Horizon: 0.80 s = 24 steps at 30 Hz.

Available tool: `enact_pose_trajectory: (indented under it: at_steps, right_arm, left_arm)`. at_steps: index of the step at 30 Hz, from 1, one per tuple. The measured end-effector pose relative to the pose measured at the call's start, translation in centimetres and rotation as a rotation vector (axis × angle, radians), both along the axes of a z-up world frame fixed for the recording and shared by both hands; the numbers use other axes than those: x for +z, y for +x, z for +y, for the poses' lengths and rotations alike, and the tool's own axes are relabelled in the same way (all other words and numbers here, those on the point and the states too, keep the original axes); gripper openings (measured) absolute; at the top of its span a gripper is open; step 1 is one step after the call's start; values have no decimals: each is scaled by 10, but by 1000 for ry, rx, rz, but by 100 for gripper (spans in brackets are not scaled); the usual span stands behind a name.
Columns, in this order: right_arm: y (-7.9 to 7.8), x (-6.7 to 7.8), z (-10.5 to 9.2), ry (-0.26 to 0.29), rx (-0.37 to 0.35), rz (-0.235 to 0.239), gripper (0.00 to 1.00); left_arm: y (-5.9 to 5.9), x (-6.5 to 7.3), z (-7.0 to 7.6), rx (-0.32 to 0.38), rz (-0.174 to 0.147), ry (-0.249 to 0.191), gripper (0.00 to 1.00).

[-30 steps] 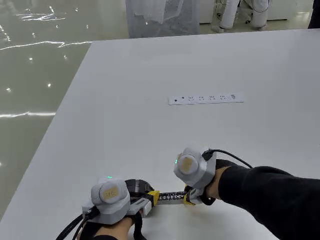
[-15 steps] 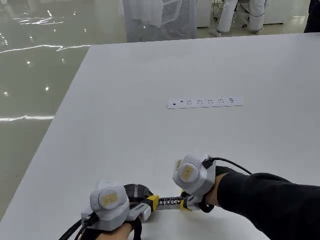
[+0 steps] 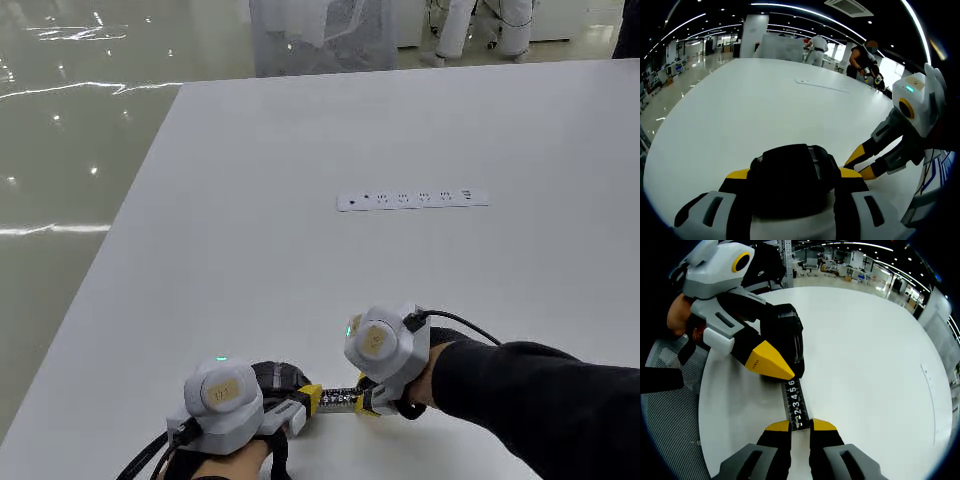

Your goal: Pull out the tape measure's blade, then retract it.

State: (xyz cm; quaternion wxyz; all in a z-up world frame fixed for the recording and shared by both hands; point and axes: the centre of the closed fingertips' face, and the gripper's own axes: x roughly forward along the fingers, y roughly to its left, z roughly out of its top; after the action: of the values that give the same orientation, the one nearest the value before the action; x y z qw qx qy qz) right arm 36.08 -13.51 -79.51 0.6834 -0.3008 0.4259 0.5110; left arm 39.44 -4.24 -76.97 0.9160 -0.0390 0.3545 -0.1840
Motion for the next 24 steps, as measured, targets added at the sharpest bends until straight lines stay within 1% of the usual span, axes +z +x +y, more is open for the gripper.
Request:
enact_pose_trajectory:
  at_steps: [2, 6, 8, 10, 24]
  right_arm:
    - [1, 0, 1, 10, -6, 4, 8]
    - [2, -1, 3, 15, 8, 9, 8]
    - [2, -1, 4, 20, -8, 10, 8]
    - [2, -2, 4, 18, -8, 3, 8]
    - [3, -2, 8, 18, -14, -1, 8]
  left_arm:
    - [0, 0, 0, -1, 1, -2, 61]
    - [-1, 0, 0, -2, 1, -2, 61]
    - [-1, -1, 0, -3, 0, -2, 61]
    - [0, -1, 0, -3, 4, -4, 61]
    - [-1, -1, -1, -7, 7, -6, 61]
